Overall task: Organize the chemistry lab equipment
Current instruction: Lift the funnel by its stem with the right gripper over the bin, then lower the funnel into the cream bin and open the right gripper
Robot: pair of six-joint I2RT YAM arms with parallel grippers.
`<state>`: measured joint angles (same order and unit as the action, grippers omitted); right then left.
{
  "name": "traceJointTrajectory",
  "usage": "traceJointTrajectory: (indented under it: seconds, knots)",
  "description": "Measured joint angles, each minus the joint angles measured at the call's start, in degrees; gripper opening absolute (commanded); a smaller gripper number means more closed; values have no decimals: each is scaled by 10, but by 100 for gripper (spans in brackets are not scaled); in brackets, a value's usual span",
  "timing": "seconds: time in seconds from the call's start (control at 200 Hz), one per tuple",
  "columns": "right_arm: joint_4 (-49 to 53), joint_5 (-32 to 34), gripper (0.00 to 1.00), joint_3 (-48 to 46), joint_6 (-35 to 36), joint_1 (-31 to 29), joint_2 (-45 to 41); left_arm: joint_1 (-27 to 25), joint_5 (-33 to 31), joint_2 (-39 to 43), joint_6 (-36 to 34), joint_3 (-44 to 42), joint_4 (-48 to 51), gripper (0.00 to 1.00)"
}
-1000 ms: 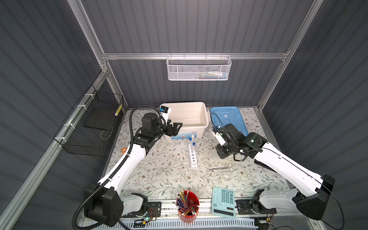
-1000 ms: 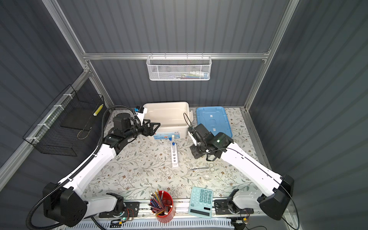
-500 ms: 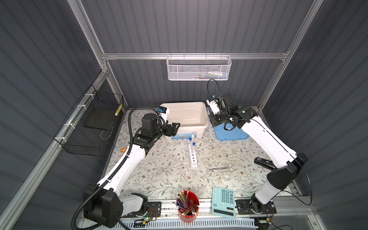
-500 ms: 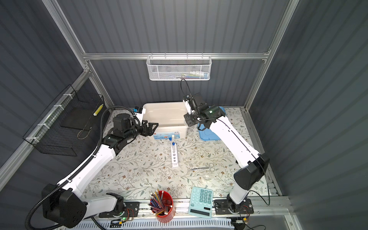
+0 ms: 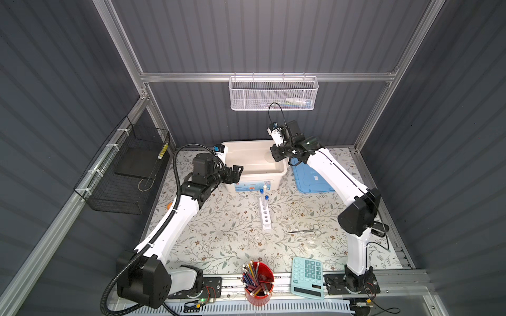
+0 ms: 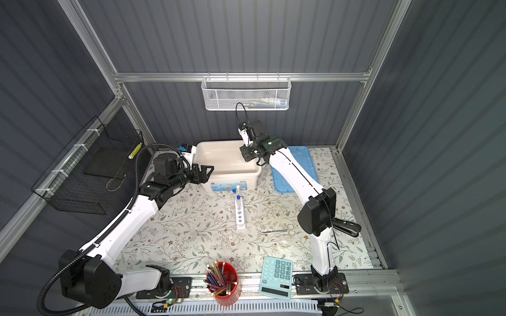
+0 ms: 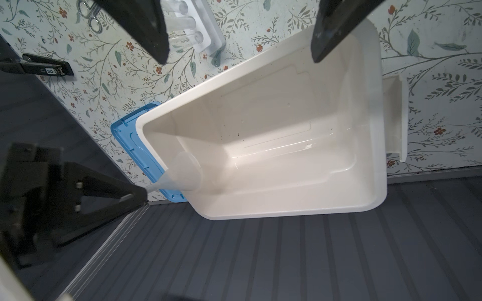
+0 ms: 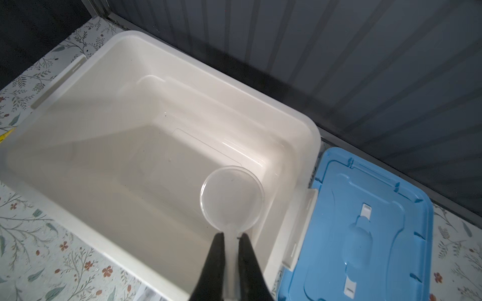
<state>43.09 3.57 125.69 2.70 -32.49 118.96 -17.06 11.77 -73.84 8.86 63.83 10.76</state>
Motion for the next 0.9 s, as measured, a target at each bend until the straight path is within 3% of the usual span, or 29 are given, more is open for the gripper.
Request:
traceJointTrajectory:
  seconds: [0.285, 0.896]
  knots:
    - [-2, -23, 5, 110, 17, 3, 121, 11, 5, -12, 0, 11, 10, 86]
    - [-3, -64, 7, 182, 53, 6, 252, 29, 22, -37, 5, 17, 21, 85]
